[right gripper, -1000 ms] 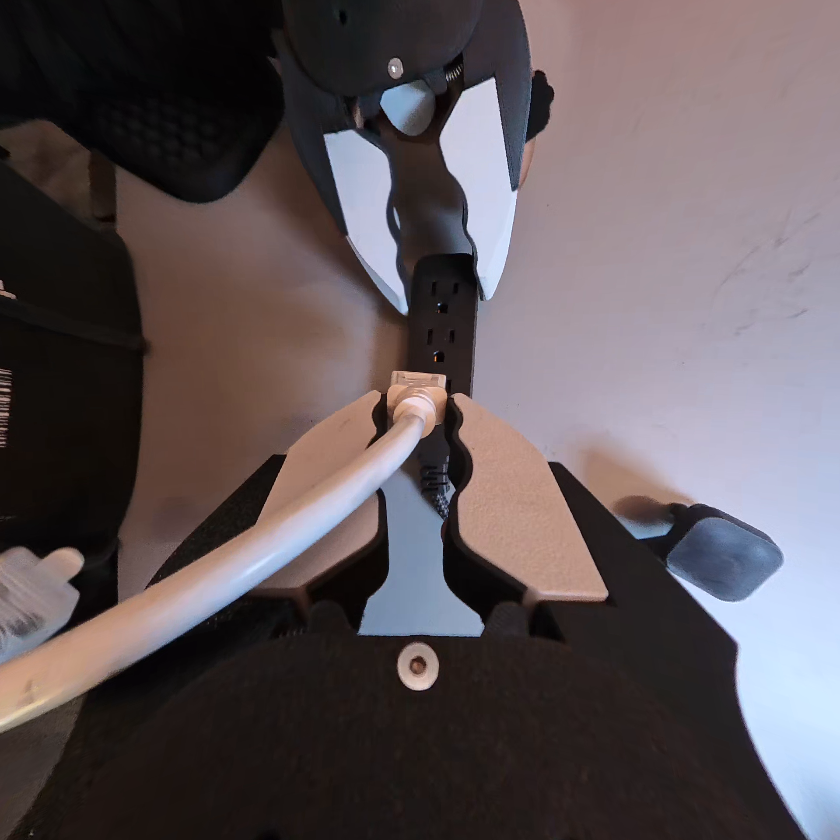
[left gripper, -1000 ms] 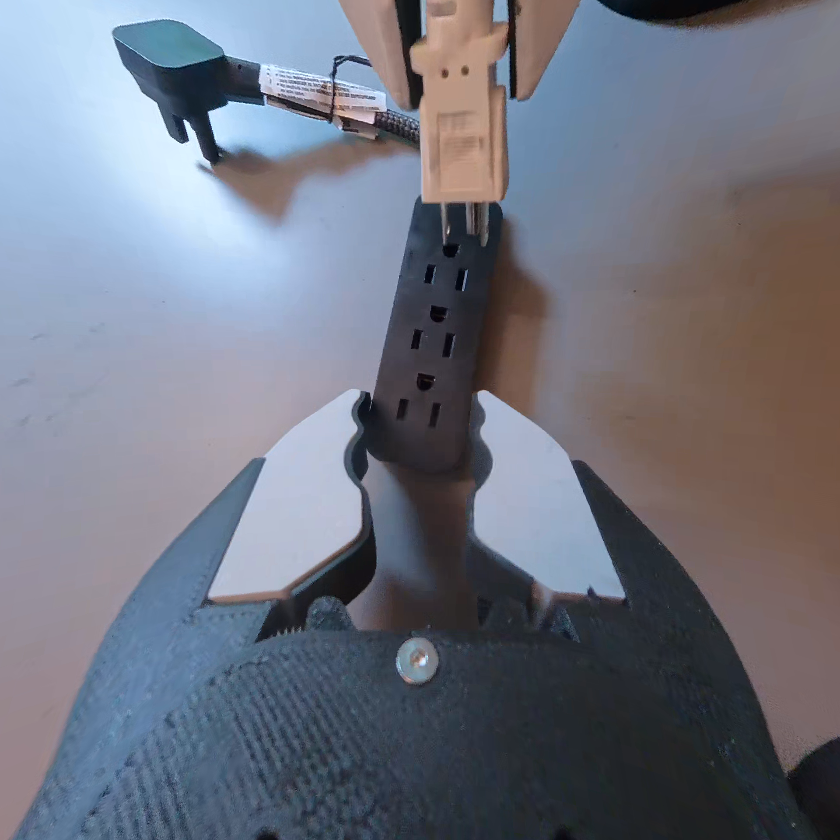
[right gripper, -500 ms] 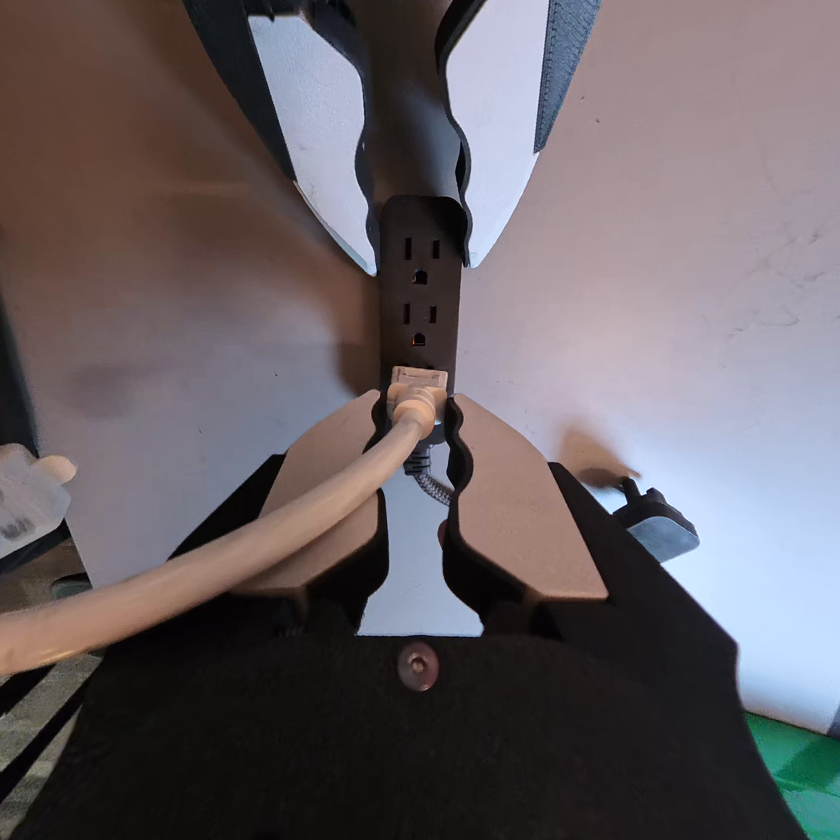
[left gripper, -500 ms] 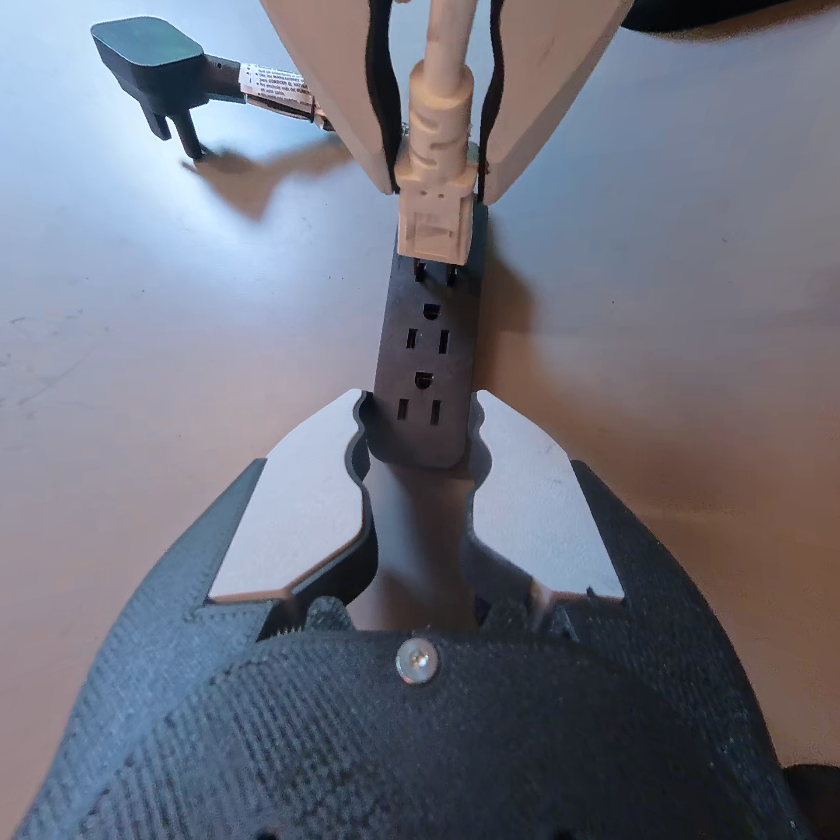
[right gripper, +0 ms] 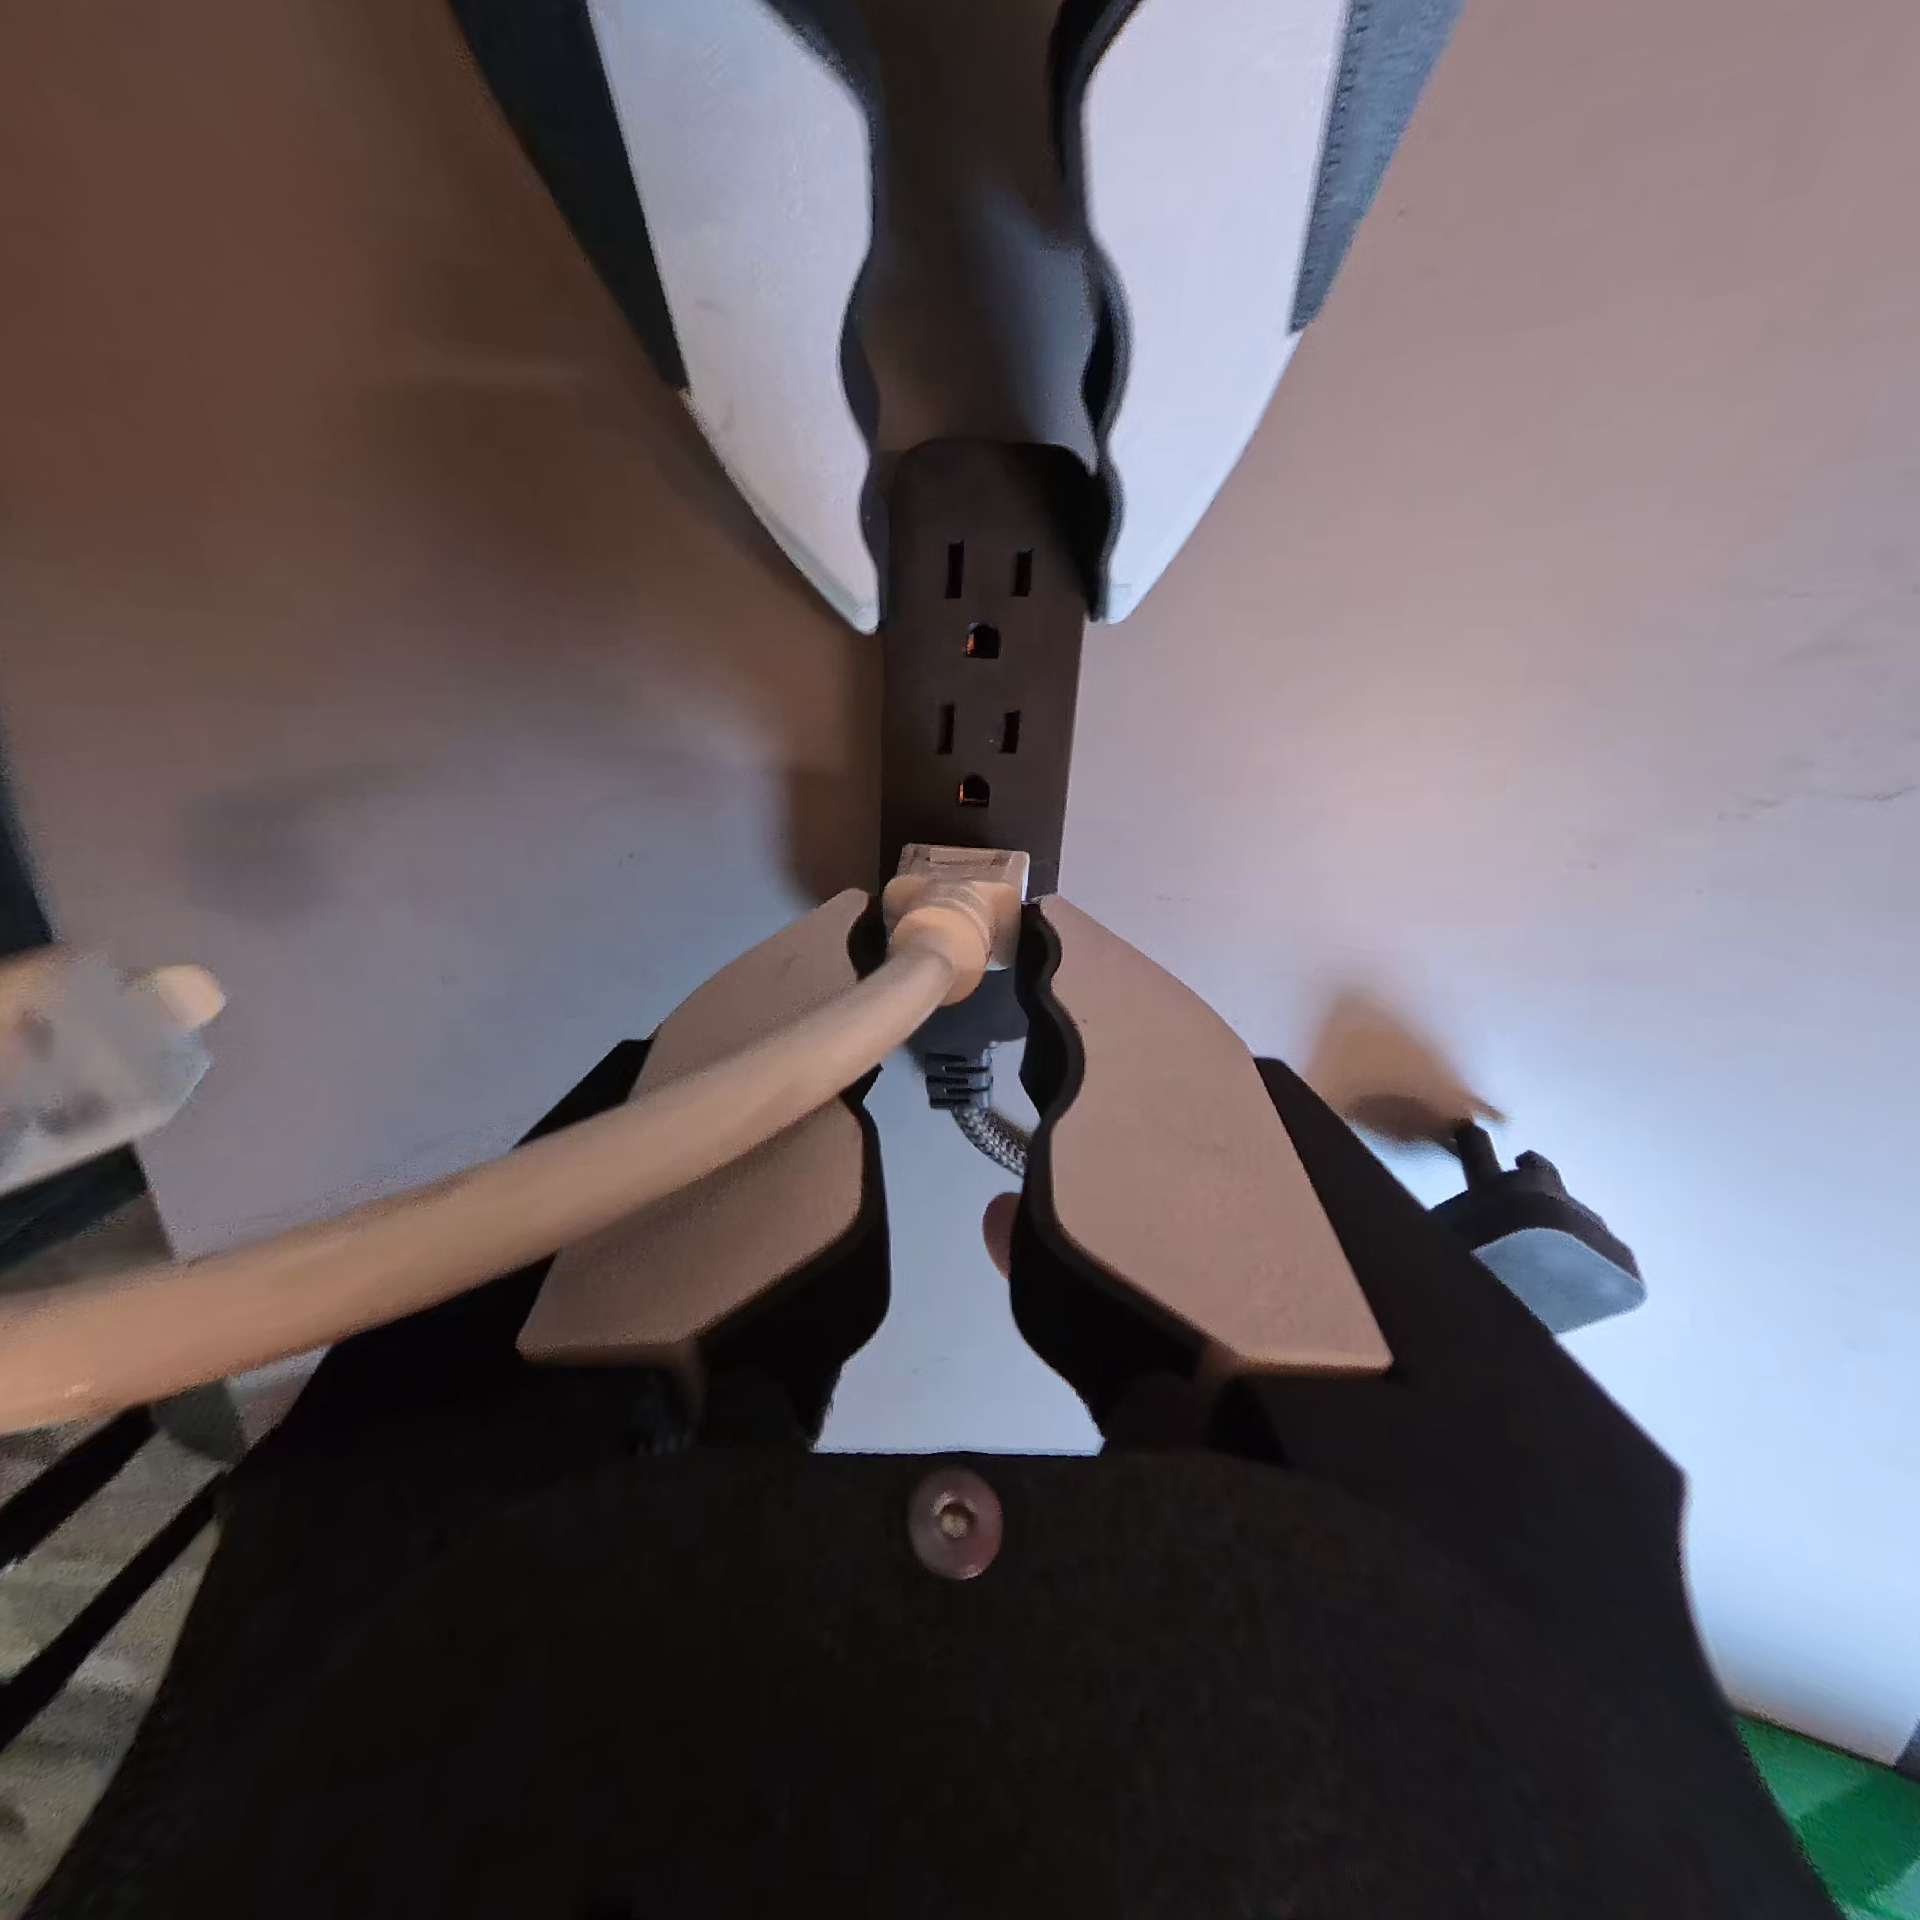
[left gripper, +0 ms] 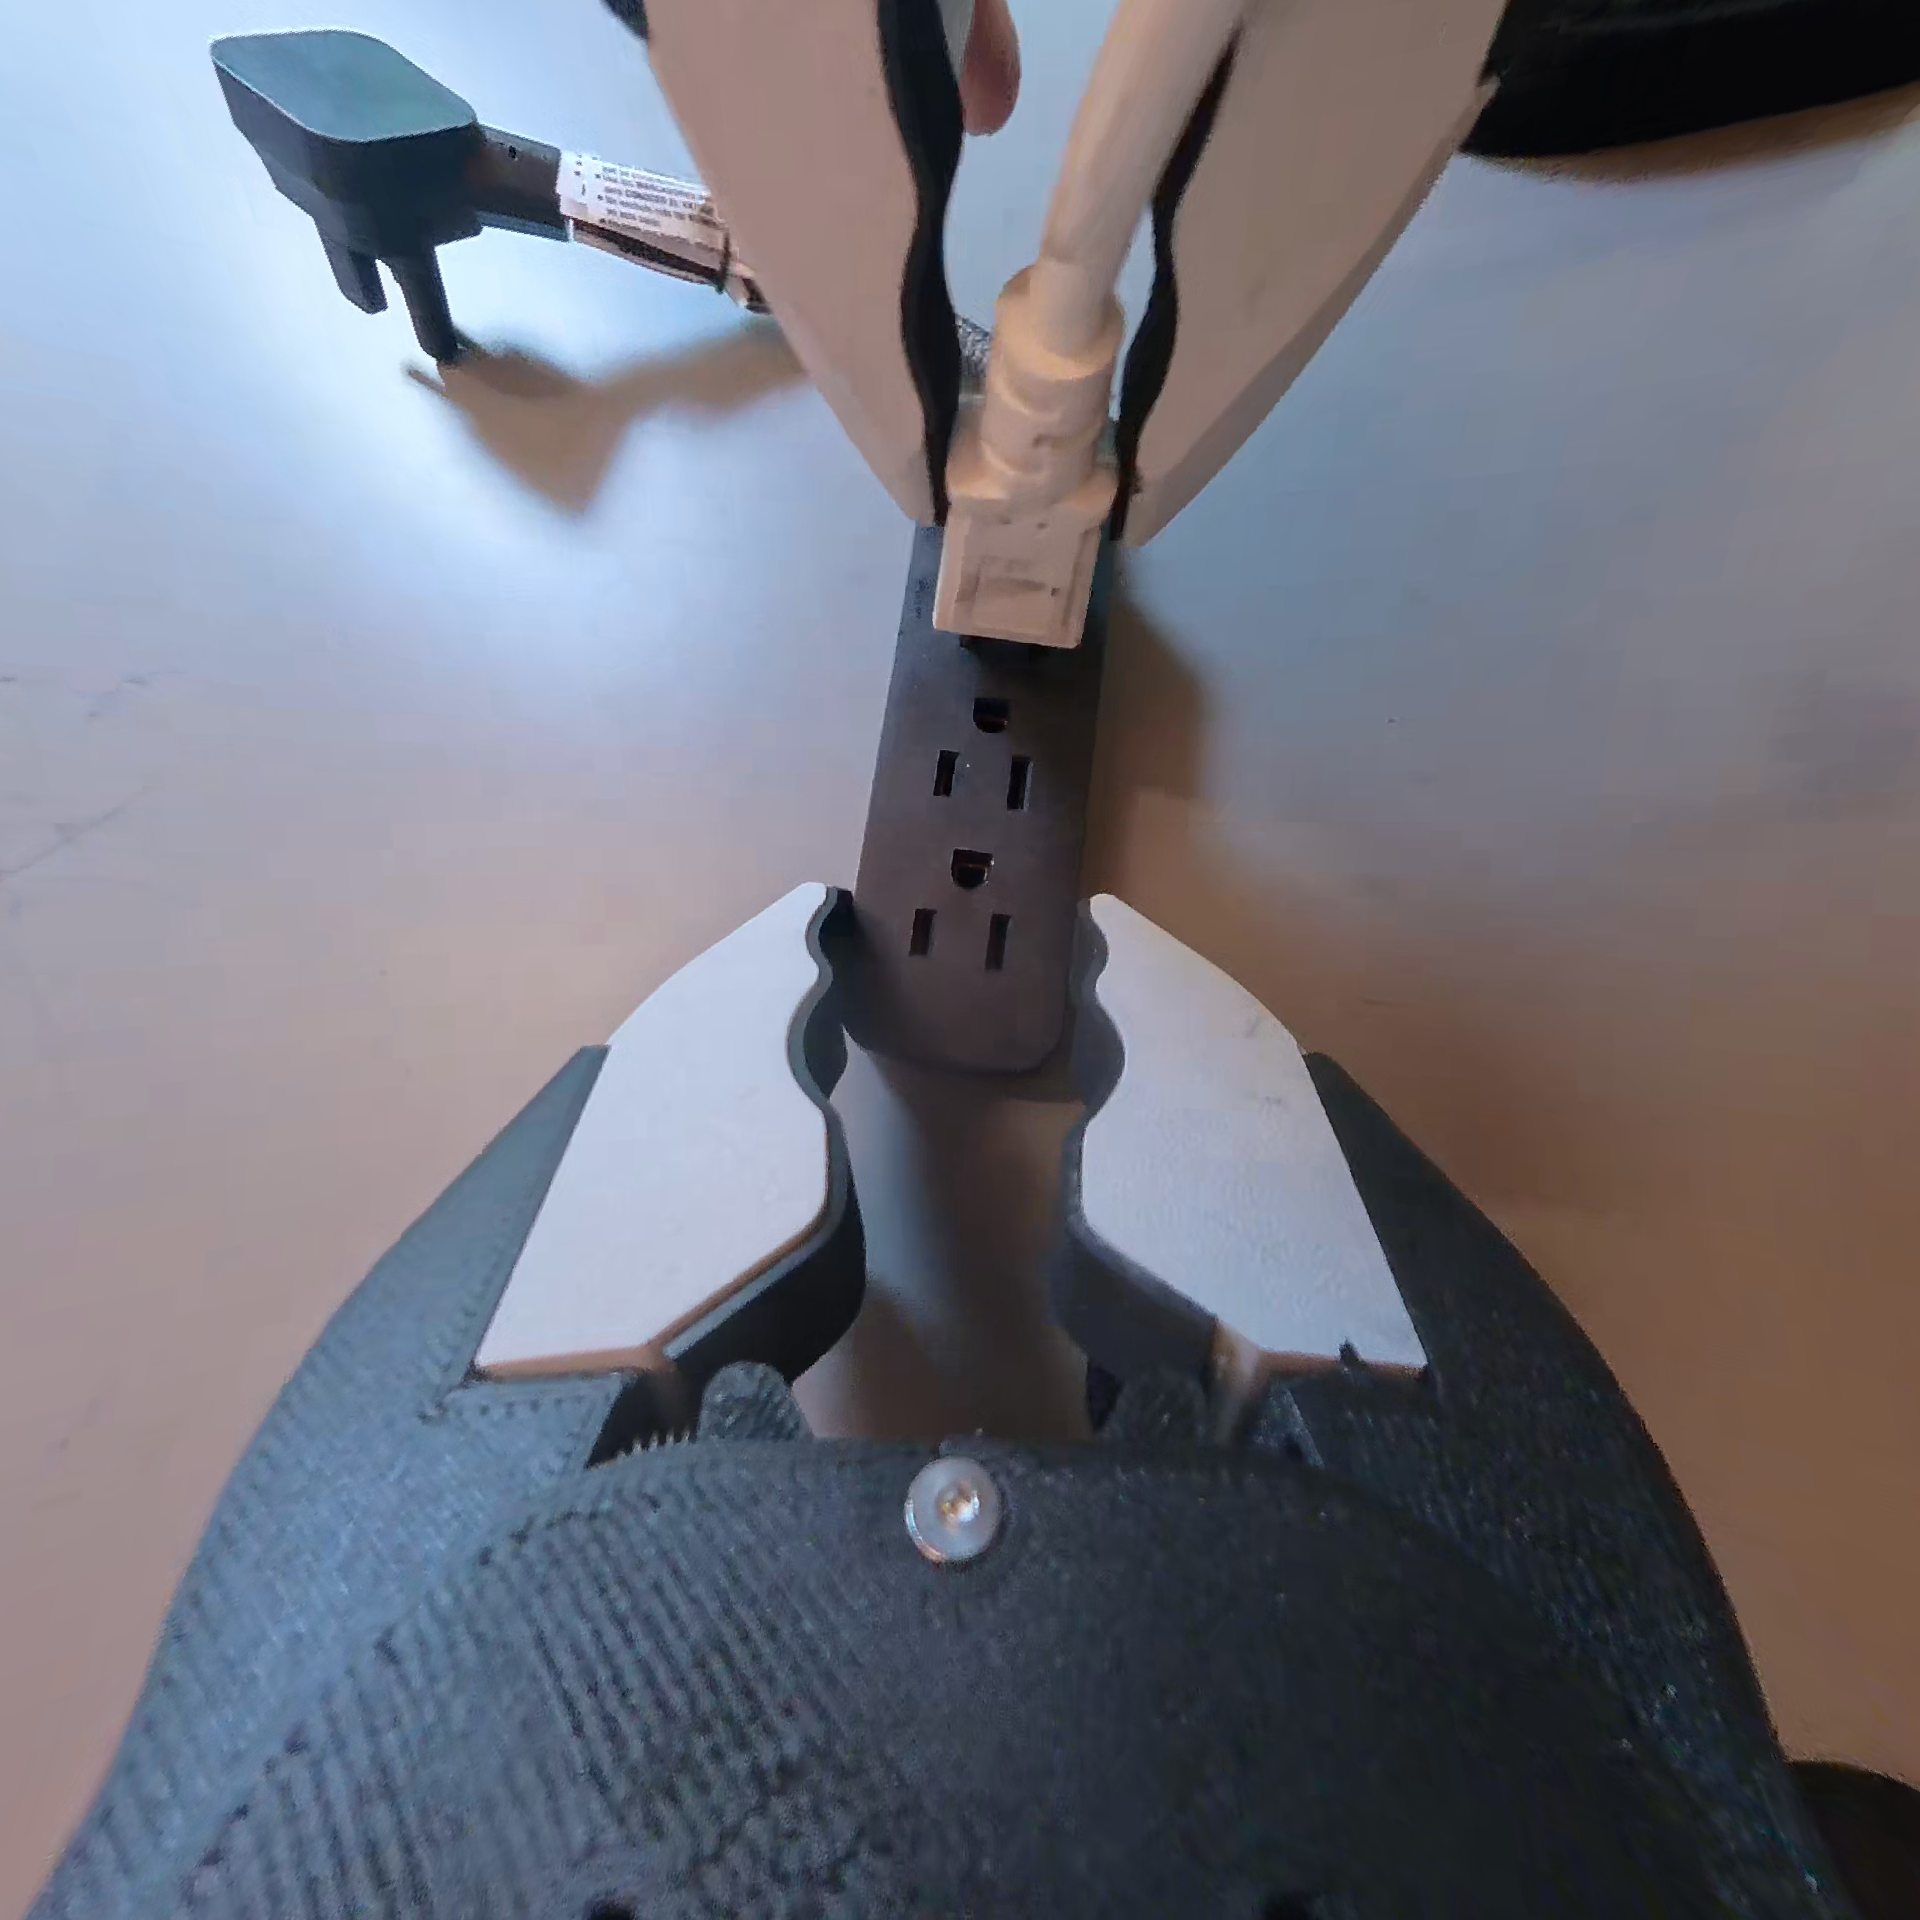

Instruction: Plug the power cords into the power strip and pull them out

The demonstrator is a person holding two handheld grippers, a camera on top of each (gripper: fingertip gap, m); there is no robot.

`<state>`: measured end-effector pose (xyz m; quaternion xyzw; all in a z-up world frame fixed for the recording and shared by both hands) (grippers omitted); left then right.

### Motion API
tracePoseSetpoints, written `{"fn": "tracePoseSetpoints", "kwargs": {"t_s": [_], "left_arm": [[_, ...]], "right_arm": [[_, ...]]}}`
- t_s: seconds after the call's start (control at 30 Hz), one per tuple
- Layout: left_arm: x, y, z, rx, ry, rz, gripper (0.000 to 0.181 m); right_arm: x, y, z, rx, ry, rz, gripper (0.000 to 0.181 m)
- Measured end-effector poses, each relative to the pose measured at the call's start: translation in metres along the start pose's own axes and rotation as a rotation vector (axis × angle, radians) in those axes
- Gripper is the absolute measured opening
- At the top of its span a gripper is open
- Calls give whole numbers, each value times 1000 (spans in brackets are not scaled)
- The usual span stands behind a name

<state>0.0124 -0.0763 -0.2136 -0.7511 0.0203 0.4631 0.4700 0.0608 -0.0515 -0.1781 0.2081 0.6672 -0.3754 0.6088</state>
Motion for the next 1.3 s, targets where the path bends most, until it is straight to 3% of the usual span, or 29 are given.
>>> {"fn": "tracePoseSetpoints", "kwargs": {"t_s": [0.1, 0.4, 0.47, 0.73, 1.1, 1.3], "left_arm": [[0, 0, -3, 7, -10, 12, 42], [0, 1, -2, -28, -24, 4, 42], [0, 1, -2, -38, -20, 0, 42], [0, 1, -2, -41, -18, -5, 42], [0, 1, -2, -29, -22, -4, 42], [0, 0, -2, -27, -28, -14, 42]], "right_arm": [[1, -1, 0, 22, -38, -22, 24], [-12, -7, 4, 81, 45, -175, 32], [-15, -2, -1, 41, 113, -133, 27], [-16, -4, -2, 8, 99, -39, 23], [-17, -8, -3, 3, 73, -112, 15], [-17, -4, -5, -36, 71, -66, 15]]}}
Point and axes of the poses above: each gripper's, where its closed fingertips meet, x out along the fingers, y out of its underside, z = x × y across the jaws, the point moved 1 cm from there along -x, back along the fingers, and after that the axes turned 8 degrees about -x, right-handed, at the moved point
